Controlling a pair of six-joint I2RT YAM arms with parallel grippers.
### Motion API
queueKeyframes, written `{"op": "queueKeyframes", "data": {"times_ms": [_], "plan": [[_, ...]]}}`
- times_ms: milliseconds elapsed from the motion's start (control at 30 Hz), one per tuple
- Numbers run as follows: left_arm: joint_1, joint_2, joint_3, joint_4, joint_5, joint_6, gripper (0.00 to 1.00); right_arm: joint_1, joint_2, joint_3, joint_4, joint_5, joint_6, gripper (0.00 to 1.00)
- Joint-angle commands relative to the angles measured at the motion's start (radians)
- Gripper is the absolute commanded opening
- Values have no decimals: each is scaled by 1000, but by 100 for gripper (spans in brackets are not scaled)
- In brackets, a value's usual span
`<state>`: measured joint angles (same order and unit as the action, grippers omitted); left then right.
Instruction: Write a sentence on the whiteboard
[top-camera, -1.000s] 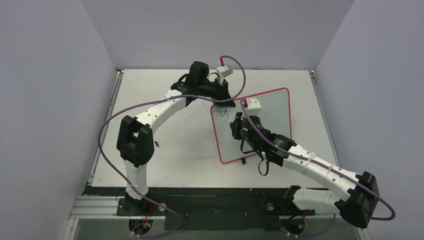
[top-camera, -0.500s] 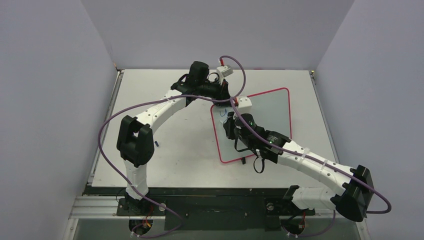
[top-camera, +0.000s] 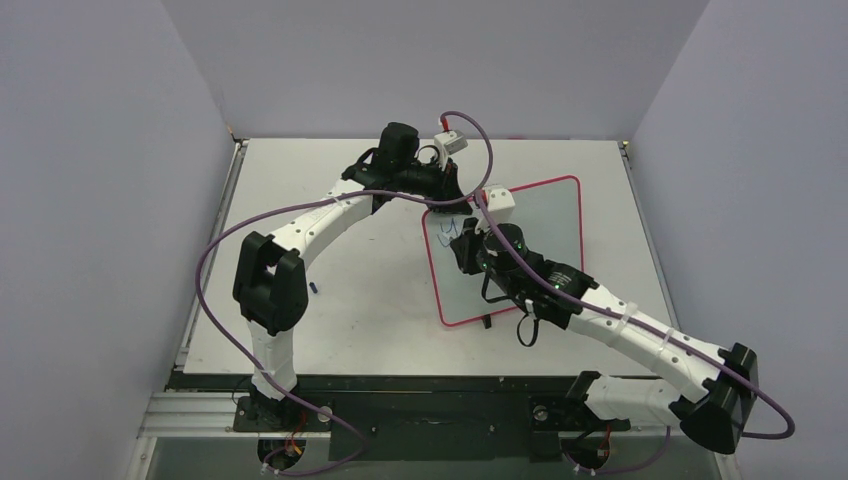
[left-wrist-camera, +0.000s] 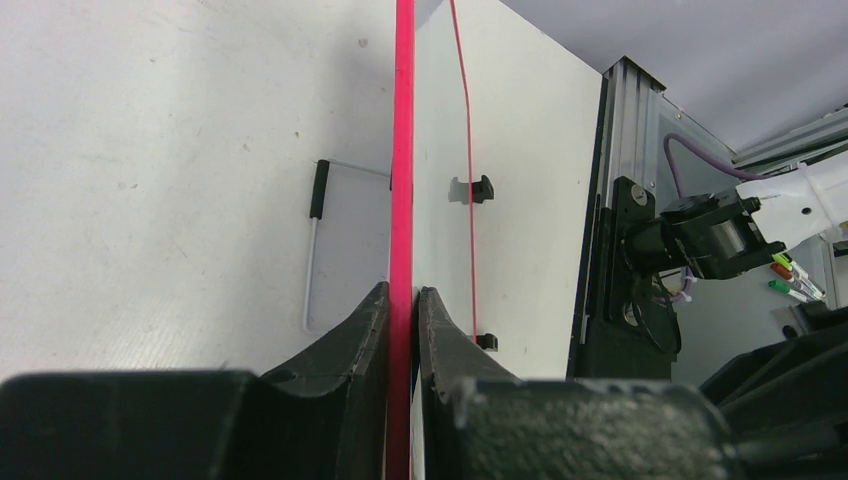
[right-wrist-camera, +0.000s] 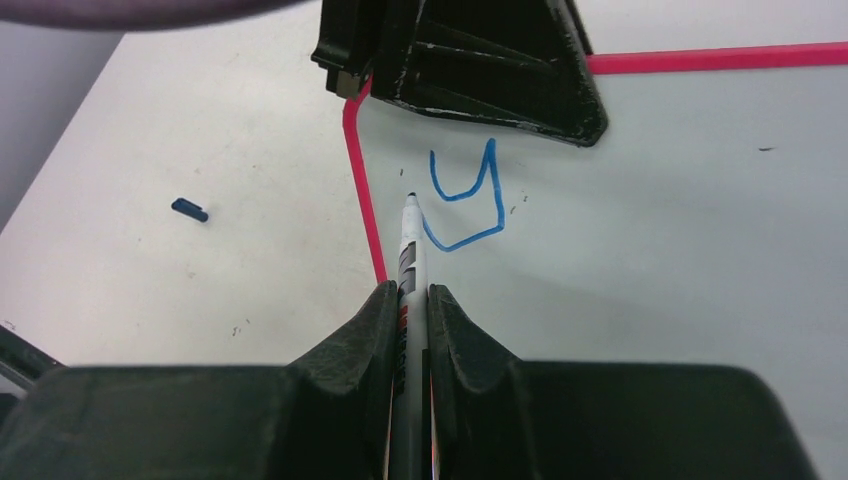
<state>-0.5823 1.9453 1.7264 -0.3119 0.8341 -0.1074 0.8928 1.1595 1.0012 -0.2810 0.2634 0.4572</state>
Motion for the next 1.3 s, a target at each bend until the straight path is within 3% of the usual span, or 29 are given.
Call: {"op": "queueKeyframes", "data": {"times_ms": [0, 367, 1267], "plan": [[-37, -34, -3, -29, 23, 58, 0, -33, -92, -46, 57, -10, 10, 0], [-37, -36, -4, -28, 25, 57, 0, -118, -112, -67, 18, 32, 9, 0], [-46, -38, -2, -44, 14, 69, 0, -123, -18, -10, 57, 35, -2, 0]]}}
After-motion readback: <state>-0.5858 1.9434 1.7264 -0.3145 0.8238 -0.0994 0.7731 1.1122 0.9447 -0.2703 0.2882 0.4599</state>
